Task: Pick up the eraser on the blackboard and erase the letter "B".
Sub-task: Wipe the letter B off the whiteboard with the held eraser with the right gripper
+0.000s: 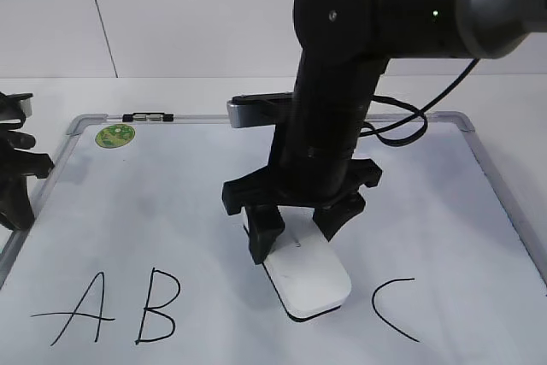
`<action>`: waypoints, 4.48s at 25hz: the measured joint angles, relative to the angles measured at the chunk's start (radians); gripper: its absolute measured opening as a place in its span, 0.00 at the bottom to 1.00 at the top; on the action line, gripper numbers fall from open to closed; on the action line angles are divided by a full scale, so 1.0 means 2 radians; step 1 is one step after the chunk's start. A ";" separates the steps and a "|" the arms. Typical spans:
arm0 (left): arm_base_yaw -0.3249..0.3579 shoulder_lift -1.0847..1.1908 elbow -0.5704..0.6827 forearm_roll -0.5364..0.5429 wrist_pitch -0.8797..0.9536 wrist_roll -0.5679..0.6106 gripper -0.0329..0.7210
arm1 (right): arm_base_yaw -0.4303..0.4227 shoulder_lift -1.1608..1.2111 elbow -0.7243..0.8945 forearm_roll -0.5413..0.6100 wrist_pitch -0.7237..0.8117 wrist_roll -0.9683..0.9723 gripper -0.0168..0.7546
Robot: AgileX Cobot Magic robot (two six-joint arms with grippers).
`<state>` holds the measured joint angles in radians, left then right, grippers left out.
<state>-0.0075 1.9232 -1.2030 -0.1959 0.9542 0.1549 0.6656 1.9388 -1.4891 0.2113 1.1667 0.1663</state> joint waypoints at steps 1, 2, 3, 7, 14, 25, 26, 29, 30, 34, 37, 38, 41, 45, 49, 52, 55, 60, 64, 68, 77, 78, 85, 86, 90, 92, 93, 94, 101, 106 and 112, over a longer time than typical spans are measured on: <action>0.000 0.000 0.000 0.000 0.000 0.000 0.10 | 0.000 0.002 0.000 0.010 0.000 0.005 0.69; 0.000 0.000 0.000 0.000 0.001 0.000 0.10 | 0.000 0.003 -0.001 0.017 -0.003 0.017 0.69; 0.000 0.000 0.000 0.000 0.001 0.000 0.10 | 0.000 0.007 -0.001 0.023 -0.007 0.029 0.69; 0.000 0.000 0.000 0.000 0.002 0.000 0.10 | 0.014 0.009 -0.001 0.008 -0.023 0.096 0.69; 0.000 0.000 0.000 -0.001 0.002 0.000 0.10 | 0.068 0.009 -0.003 -0.044 -0.065 0.198 0.69; 0.000 0.000 0.000 -0.004 0.002 0.000 0.10 | 0.096 0.049 -0.052 -0.047 -0.089 0.263 0.69; 0.000 0.000 0.000 -0.004 0.002 0.000 0.10 | 0.101 0.053 -0.059 -0.048 -0.088 0.264 0.69; 0.000 0.000 0.000 -0.005 0.002 0.000 0.10 | 0.110 0.068 -0.080 -0.048 -0.081 0.270 0.69; 0.000 0.000 0.000 -0.005 0.002 0.000 0.10 | 0.113 0.076 -0.085 -0.048 -0.077 0.271 0.69; 0.000 0.000 0.000 -0.005 0.003 0.000 0.10 | 0.126 0.097 -0.088 -0.049 -0.071 0.273 0.69; 0.000 0.000 0.000 -0.005 0.003 0.000 0.10 | 0.131 0.102 -0.088 -0.050 -0.069 0.273 0.69; 0.000 0.000 0.000 -0.005 0.003 0.000 0.10 | 0.131 0.102 -0.088 -0.050 -0.070 0.273 0.69; 0.000 0.000 0.000 -0.005 0.003 0.000 0.10 | 0.131 0.102 -0.088 -0.044 -0.077 0.273 0.69; 0.000 0.001 0.000 -0.006 0.003 0.000 0.10 | 0.131 0.105 -0.090 -0.037 -0.085 0.276 0.69; 0.000 0.001 0.000 -0.006 0.003 0.000 0.10 | 0.131 0.121 -0.116 -0.035 -0.074 0.278 0.69; 0.000 0.001 0.000 -0.006 0.003 0.000 0.10 | 0.131 0.132 -0.133 -0.034 -0.067 0.280 0.69; 0.000 0.001 0.000 -0.006 0.003 0.000 0.10 | 0.131 0.148 -0.158 -0.038 -0.043 0.280 0.69; 0.000 0.001 0.000 -0.006 0.003 0.000 0.10 | 0.133 0.161 -0.171 -0.049 -0.021 0.283 0.69; 0.000 0.001 0.000 -0.006 0.003 0.000 0.10 | 0.133 0.168 -0.175 -0.049 -0.015 0.277 0.69; 0.000 0.001 0.000 -0.006 0.003 0.000 0.10 | 0.133 0.171 -0.180 -0.050 -0.004 0.258 0.69; 0.000 0.001 0.000 -0.006 0.002 0.000 0.10 | 0.140 0.176 -0.187 -0.086 0.007 0.236 0.69; 0.000 0.001 0.000 -0.007 0.002 0.000 0.10 | 0.140 0.176 -0.188 -0.086 0.007 0.236 0.69; 0.000 0.001 0.000 -0.008 0.001 0.000 0.10 | 0.134 0.177 -0.189 -0.084 0.009 0.230 0.69; 0.000 0.001 0.000 -0.008 0.001 0.000 0.10 | 0.133 0.177 -0.189 -0.083 0.010 0.229 0.69; 0.000 0.001 0.000 -0.008 0.000 0.000 0.10 | 0.126 0.177 -0.189 -0.080 0.011 0.221 0.69; 0.000 0.001 0.000 -0.008 -0.001 0.000 0.10 | 0.116 0.177 -0.189 -0.080 0.013 0.219 0.69; 0.000 0.001 0.000 -0.008 -0.001 0.000 0.10 | 0.112 0.177 -0.189 -0.079 0.013 0.218 0.69; 0.000 0.001 0.000 -0.008 -0.001 0.000 0.10 | 0.108 0.177 -0.189 -0.079 0.013 0.216 0.69; 0.000 0.001 0.000 -0.003 -0.001 0.000 0.10 | 0.081 0.177 -0.190 -0.077 0.016 0.194 0.69; 0.000 0.001 0.000 -0.001 -0.001 0.000 0.10 | 0.070 0.168 -0.190 -0.089 0.017 0.139 0.69; 0.000 0.001 0.000 -0.001 -0.001 0.000 0.10 | 0.061 0.146 -0.174 -0.148 0.020 0.051 0.69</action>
<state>-0.0075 1.9248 -1.2034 -0.1978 0.9522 0.1549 0.7885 2.2316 -1.8378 -0.0844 1.2068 0.2684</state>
